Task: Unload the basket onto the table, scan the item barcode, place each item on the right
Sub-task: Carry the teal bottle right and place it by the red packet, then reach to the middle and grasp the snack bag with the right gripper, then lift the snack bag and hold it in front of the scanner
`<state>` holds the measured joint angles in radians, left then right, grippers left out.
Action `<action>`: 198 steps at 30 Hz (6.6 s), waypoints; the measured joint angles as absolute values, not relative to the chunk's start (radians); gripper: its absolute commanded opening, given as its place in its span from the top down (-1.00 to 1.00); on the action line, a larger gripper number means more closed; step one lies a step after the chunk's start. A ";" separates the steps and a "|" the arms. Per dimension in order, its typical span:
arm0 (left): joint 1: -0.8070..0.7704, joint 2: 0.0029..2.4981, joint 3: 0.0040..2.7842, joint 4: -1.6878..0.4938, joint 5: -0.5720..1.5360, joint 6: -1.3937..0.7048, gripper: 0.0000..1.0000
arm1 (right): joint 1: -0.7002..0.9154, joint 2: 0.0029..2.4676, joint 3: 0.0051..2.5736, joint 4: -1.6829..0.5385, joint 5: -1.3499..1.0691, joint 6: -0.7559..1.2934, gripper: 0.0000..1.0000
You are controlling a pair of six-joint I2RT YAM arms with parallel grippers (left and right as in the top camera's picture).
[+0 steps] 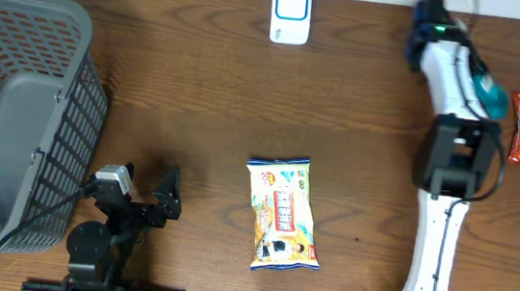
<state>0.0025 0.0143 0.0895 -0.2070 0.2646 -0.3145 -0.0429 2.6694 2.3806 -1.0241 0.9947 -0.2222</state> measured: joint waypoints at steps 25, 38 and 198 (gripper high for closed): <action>0.002 0.014 0.089 -0.207 0.265 -0.315 -0.95 | -0.171 2.362 2.383 -1.157 0.493 0.110 -0.99; 0.002 0.014 0.089 -0.207 0.265 -0.315 -0.96 | 0.281 1.943 2.419 -1.655 0.159 0.440 -0.99; 0.002 0.014 0.089 -0.207 0.264 -0.315 -0.96 | 0.421 2.660 2.507 -0.599 0.633 -0.903 0.99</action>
<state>0.0025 0.0143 0.0895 -0.2070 0.2642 -0.3145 0.4210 2.6602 2.5072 -0.5995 0.6331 -0.9031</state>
